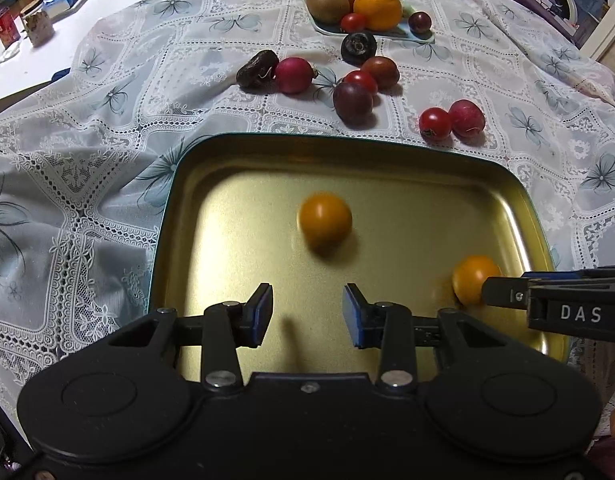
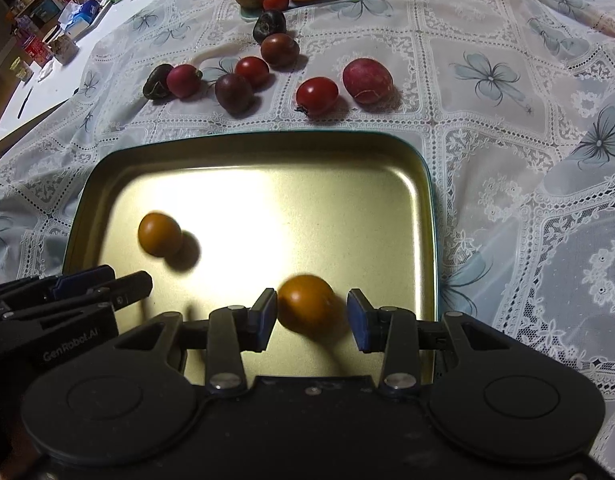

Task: Organize fruits
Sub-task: 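Carry both yellow tomatoes over the gold tray and open both tools, then withdraw both open tools from the tray toward the fruit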

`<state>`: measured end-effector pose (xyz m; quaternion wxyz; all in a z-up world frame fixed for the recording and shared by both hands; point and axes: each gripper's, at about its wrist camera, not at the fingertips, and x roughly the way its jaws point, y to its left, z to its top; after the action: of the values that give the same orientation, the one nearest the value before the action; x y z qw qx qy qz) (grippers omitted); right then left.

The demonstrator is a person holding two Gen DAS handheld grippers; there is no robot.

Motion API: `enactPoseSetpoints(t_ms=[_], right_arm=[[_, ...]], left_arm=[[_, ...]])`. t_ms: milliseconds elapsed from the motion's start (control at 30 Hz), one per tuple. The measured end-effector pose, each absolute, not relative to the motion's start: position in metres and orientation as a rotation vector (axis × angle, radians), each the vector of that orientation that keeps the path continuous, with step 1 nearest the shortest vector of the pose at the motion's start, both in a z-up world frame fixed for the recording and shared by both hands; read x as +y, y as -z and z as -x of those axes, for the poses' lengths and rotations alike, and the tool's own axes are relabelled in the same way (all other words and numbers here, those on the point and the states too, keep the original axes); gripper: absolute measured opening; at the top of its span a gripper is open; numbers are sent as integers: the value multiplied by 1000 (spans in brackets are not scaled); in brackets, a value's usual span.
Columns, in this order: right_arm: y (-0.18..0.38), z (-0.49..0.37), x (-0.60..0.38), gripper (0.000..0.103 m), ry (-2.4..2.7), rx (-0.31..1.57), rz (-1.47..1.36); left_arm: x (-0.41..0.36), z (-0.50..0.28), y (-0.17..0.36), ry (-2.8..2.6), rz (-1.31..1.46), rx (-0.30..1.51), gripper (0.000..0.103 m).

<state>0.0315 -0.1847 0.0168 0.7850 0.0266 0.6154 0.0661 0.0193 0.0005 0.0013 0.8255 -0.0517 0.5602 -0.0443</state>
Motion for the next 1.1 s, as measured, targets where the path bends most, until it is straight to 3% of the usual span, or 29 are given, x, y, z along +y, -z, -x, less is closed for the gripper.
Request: enactPoseSetpoints(t_ms=[1100], right_arm=[[-17,-37,-189,41,-127,1347,-80]], left_arm=[[1,-27,-1,76,117,1205,46]])
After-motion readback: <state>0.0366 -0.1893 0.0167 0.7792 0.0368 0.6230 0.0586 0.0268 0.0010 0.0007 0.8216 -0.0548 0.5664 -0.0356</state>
